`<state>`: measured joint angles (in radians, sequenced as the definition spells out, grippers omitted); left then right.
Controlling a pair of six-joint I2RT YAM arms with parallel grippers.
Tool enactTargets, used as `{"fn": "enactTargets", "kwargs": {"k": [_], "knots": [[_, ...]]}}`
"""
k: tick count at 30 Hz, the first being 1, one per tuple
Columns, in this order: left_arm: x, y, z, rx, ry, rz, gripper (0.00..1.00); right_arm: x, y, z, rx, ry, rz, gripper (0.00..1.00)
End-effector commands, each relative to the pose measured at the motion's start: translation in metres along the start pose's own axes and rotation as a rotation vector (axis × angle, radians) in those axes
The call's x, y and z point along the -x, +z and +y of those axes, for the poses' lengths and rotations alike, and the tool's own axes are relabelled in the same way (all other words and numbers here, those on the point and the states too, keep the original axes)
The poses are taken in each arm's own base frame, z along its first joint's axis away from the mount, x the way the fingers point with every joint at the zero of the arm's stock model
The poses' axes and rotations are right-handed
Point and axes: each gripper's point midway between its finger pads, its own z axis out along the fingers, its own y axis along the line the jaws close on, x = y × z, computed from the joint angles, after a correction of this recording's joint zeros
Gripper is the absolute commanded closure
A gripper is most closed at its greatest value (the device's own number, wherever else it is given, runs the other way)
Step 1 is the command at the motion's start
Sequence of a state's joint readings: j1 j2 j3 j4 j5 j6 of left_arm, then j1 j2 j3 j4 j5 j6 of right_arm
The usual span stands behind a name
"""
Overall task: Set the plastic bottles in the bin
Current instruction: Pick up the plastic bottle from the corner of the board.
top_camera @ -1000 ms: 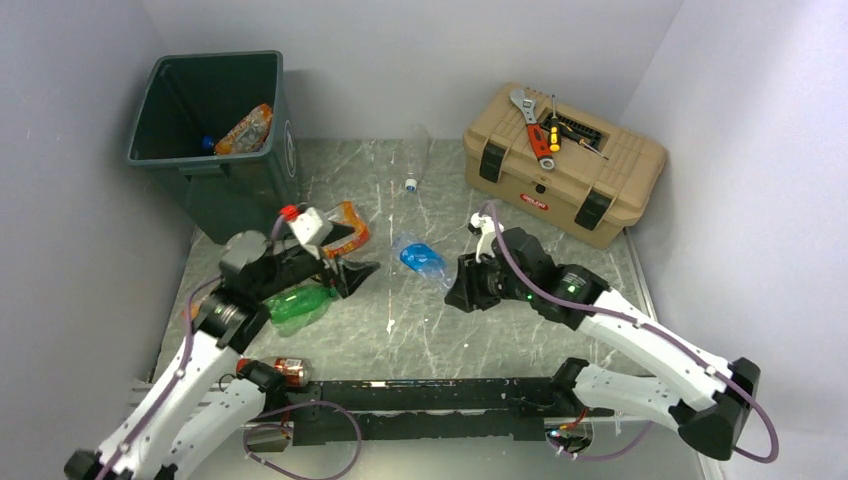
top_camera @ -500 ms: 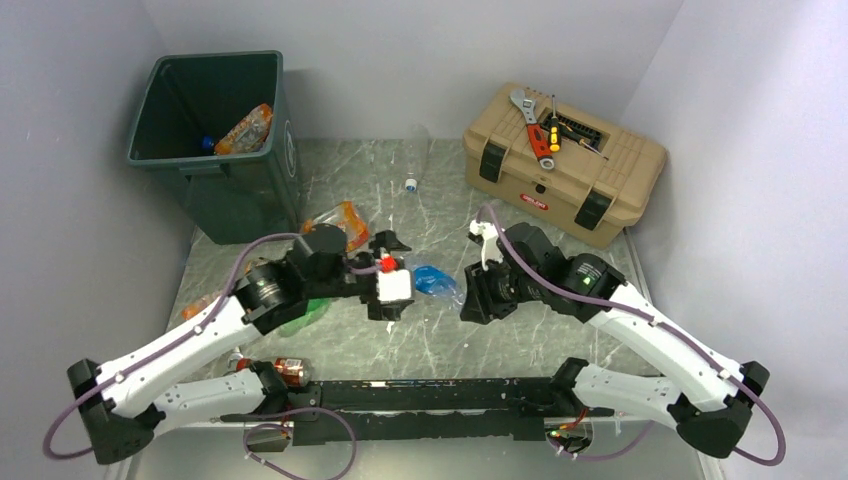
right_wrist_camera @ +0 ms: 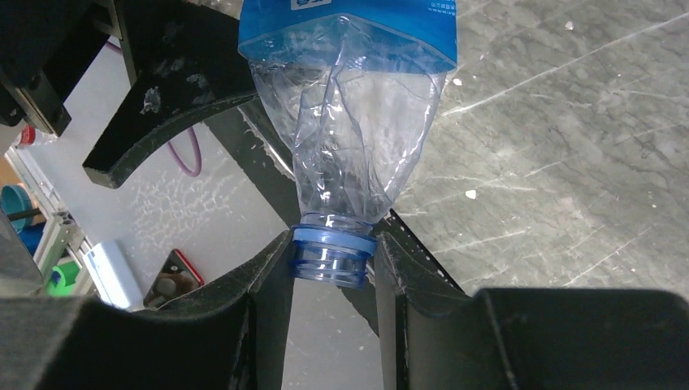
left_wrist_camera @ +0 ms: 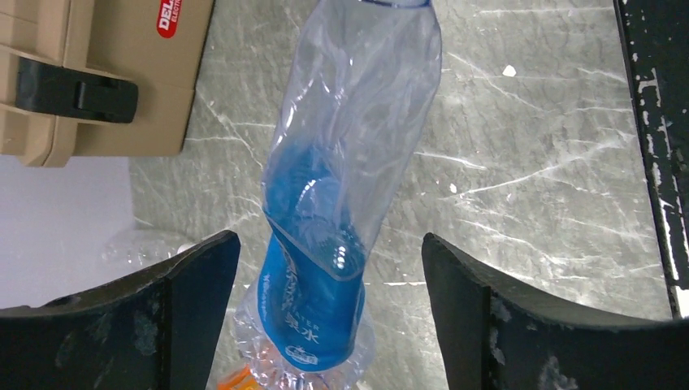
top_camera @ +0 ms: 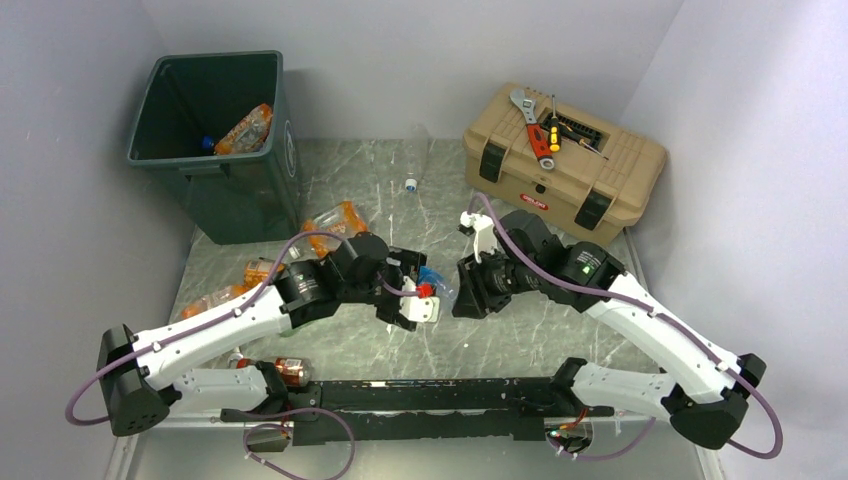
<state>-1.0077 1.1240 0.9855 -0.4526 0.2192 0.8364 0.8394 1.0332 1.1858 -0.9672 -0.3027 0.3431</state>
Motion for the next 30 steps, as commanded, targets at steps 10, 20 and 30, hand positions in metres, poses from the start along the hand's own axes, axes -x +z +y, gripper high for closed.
{"fn": "enactTargets", "kwargs": {"k": [10,20,30], "knots": [[0.024,0.007,0.021,0.077,-0.038,-0.077,0.58,0.02,-0.008,0.016,0.053,-0.04,-0.038,1.0],[0.058,-0.018,0.038,0.171,-0.221,-0.224,0.79,0.074,-0.059,0.019,0.017,-0.105,-0.477,0.01],[0.116,-0.054,0.055,0.179,-0.769,-0.59,1.0,0.068,-0.108,0.024,0.169,-0.242,-1.021,0.0]]}}
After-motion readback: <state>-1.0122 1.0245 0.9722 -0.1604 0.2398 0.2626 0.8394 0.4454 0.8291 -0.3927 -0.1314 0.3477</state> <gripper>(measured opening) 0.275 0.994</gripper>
